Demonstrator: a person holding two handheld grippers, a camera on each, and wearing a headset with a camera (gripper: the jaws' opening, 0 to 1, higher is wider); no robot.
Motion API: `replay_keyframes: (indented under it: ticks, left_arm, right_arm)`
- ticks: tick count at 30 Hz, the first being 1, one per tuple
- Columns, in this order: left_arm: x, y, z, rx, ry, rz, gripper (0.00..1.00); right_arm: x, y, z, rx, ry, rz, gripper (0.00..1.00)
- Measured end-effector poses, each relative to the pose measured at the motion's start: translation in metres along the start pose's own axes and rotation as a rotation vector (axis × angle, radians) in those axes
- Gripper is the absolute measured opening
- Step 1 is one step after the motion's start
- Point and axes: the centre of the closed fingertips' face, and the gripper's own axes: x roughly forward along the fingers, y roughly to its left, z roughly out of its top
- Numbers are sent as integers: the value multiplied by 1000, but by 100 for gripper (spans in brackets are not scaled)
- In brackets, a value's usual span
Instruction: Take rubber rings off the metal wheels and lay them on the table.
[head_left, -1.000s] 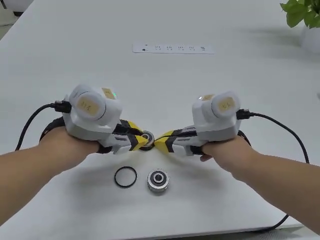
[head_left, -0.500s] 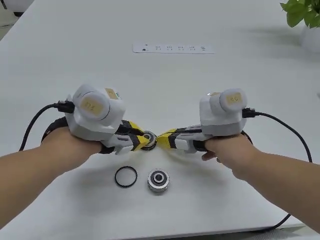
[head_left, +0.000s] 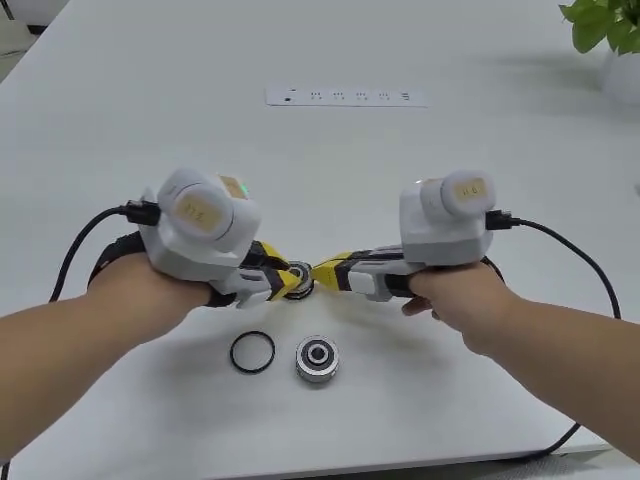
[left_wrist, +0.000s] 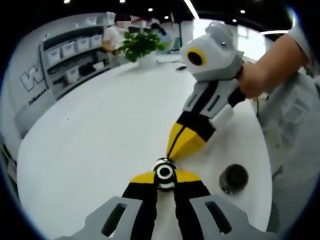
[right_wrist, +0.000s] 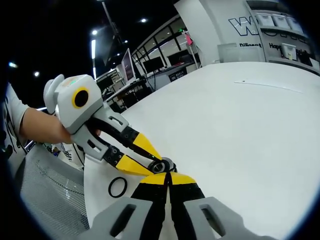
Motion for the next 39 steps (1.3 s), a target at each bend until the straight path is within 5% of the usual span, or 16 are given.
replay_keyframes:
  ticks: [17,23,30,39]
  left_arm:
    - [0,0,0,6,12,5,12]
    - [0,-2,1,10,12,7,12]
    - [0,-1,1,6,17,16,13]
    - [-2,-3,1,76,25,6,14]
  right_arm:
    - [3,7,3,-45,13,22,0]
    - [7,19,12,-40,-28,71,0]
    - [5,18,12,-83,-20,47,0]
    - [-1,12,9,-73,-18,21,0]
